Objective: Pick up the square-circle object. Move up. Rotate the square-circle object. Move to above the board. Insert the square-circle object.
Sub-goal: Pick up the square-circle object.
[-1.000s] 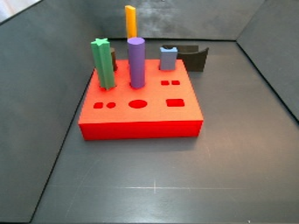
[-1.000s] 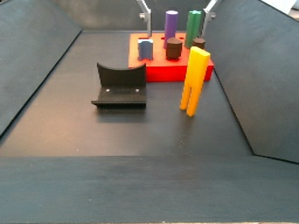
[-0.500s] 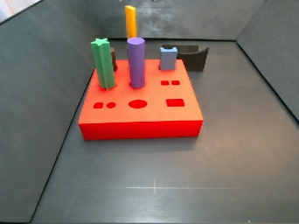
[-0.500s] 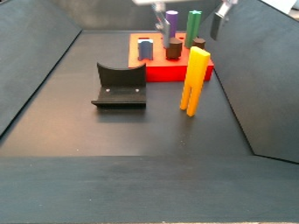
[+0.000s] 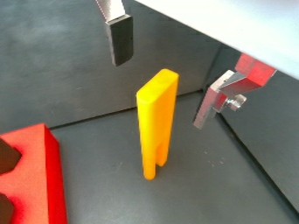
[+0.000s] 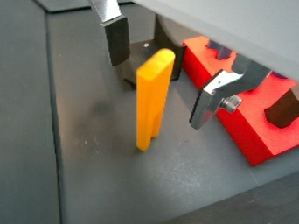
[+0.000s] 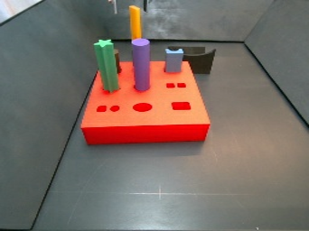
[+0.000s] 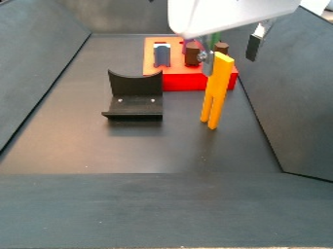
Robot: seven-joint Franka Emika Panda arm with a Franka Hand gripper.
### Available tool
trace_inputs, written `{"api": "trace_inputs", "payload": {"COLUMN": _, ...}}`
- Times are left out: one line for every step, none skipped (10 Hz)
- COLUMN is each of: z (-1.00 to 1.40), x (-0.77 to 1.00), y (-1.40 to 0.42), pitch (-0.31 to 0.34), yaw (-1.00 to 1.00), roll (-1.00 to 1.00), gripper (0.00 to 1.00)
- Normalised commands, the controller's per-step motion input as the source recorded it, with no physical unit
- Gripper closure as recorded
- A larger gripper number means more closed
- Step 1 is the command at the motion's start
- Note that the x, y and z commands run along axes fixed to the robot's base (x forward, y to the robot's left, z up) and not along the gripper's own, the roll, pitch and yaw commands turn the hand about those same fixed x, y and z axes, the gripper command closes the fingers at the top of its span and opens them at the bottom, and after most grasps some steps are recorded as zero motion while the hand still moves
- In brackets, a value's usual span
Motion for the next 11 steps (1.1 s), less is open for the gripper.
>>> {"api": "trace_inputs", "payload": {"z": -0.15, "x": 0.15, "y": -0.06, "pitch": 0.034, "yaw": 0.30, "roll": 0.12, "gripper": 0.00}}
{"api": "trace_inputs", "payload": {"z": -0.13, "x": 0.21, "y": -0.01, "pitch": 0.041, "yaw": 0.08, "roll": 0.06, "gripper": 0.00}}
{"api": "trace_inputs", "payload": {"z": -0.11, "x": 0.17, "y": 0.00, "pitch": 0.020, "yaw": 0.06, "roll": 0.05, "gripper": 0.00}}
{"api": "trace_inputs", "payload": {"z": -0.13, "x": 0.19, "y": 0.00, "pitch": 0.004, "yaw": 0.00, "roll": 0.02, "gripper": 0.00}}
{"api": "trace_inputs", "payload": {"z": -0.07, "x": 0.00, "y": -0.03, "pitch": 0.000, "yaw": 0.00, "roll": 0.00, "gripper": 0.00}}
{"api": "trace_inputs", "payload": {"z": 0.00, "x": 0.00, "y": 0.00, "pitch": 0.000, "yaw": 0.00, "roll": 0.02, "gripper": 0.00}}
{"api": "trace_inputs", "payload": {"z": 0.00, "x": 0.00, "y": 0.00, "pitch": 0.000, "yaw": 0.00, "roll": 0.00, "gripper": 0.00}}
{"api": "trace_inputs", "payload": {"z": 0.00, "x": 0.00, "y": 0.00, "pitch": 0.000, "yaw": 0.00, "roll": 0.00, "gripper": 1.00}}
{"api": "trace_inputs", "payload": {"z": 0.00, "x": 0.00, "y": 0.00, "pitch": 0.000, "yaw": 0.00, "roll": 0.00, "gripper": 1.00}}
{"api": "trace_inputs", "payload": {"z": 0.00, "x": 0.00, "y": 0.00, "pitch": 0.000, "yaw": 0.00, "roll": 0.00, "gripper": 1.00}}
{"api": "trace_inputs", "payload": {"z": 0.00, "x": 0.00, "y": 0.00, "pitch": 0.000, "yaw": 0.00, "roll": 0.00, "gripper": 1.00}}
